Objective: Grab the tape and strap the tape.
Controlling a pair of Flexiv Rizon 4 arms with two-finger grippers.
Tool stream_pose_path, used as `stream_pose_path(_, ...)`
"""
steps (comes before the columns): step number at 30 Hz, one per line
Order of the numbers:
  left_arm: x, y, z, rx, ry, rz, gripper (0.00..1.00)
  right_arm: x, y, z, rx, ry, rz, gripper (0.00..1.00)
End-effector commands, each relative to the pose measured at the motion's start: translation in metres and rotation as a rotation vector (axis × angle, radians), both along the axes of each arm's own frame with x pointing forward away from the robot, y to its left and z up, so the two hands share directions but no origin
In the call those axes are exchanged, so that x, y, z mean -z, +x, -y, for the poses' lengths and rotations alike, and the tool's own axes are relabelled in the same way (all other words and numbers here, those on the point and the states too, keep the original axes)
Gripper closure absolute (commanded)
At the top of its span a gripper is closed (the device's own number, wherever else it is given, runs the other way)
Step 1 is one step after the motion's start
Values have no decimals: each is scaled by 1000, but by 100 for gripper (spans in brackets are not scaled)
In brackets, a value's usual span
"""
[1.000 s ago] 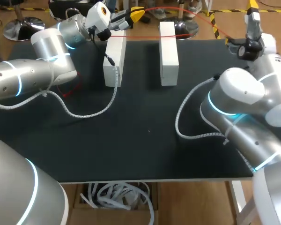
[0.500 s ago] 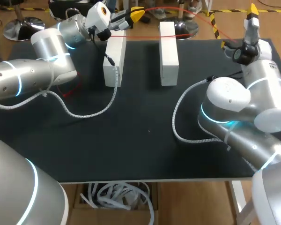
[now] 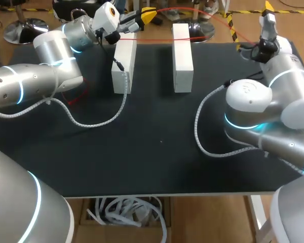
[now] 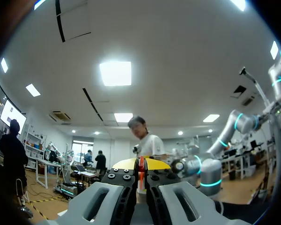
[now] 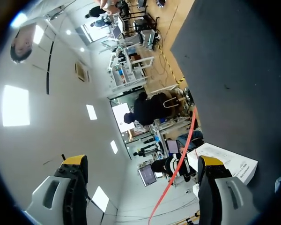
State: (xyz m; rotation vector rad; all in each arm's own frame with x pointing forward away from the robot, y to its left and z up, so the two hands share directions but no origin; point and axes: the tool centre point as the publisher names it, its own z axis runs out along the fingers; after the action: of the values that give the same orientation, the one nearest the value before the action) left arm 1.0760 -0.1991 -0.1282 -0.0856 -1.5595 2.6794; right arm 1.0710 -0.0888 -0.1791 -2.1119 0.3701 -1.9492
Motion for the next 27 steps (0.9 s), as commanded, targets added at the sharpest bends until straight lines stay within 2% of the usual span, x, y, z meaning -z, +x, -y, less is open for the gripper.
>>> stream_pose_path(1, -1, -1, 0, -3, 1, -1, 100, -1, -1, 1, -34, -8, -76, 0)
stream_pose_path(9, -1, -1, 0, -3, 1, -1, 100, 0, -4, 4, -35, -41, -54, 0)
stream_pose_path(21, -1, -1, 0, -3, 1, -1, 100, -3, 6, 12, -41, -103, -21, 0)
stream_pose_path(22, -1, -1, 0, -3, 1, -1, 100, -3, 6, 12, -41, -104, -22, 4)
stream_pose_path(23, -1, -1, 0, -3, 1, -1, 100, -3, 6, 12, -41, -107, -23, 15)
stream_pose_path(24, -1, -1, 0, -3, 1, -1, 100, -3, 6, 12, -42, -110, -24, 31)
stream_pose_path(25, -1, -1, 0, -3, 1, -1, 100, -2, 6, 12, -42, -112, -25, 51)
stream_pose_path(27, -1, -1, 0, -3, 1, -1, 100, -1, 5, 12, -44, -119, -26, 53)
